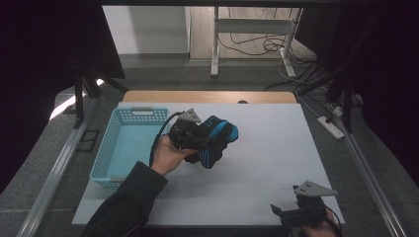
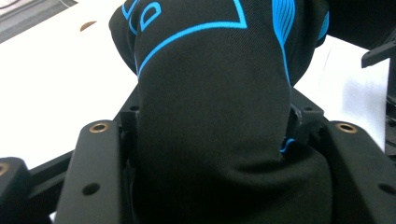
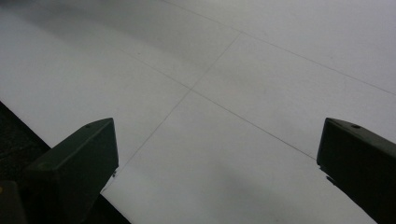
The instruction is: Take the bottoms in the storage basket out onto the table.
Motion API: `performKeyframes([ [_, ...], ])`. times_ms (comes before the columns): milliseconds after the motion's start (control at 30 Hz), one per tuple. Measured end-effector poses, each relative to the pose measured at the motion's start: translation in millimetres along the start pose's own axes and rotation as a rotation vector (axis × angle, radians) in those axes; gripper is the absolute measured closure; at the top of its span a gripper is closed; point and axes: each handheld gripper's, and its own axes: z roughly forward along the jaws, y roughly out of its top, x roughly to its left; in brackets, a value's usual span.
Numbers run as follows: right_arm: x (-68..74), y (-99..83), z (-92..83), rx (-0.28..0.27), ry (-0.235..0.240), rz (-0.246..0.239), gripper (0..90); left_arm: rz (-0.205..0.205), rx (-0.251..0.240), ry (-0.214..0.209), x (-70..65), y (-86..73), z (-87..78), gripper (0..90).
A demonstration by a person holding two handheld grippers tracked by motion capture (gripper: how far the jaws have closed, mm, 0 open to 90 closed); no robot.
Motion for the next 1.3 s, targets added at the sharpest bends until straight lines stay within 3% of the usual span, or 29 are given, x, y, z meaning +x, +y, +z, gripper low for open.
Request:
performKeyframes([
  [333,0.2,-0.1,0.1,0.000,0.001,-0.002,0.0,0.015,0.047,-0.010,-10.0,-4.9,31.5,41.2],
  [633,0.3,-0.1,0.3,0.001,0.002,-0.003,0.0,-0.022,0.137,0.005,-6.0,-20.0,62.2,39.9],
  [1133,0.9,0.0,0.4,0.006,0.002,-0.010,0.0,-0.042,0.232,0.040,1.7,-40.0,91.3,35.1],
  [1300,1.1,0.0,0.5,0.008,0.002,-0.012,0.0,-0.018,0.250,0.055,1.0,-43.5,96.6,33.0],
])
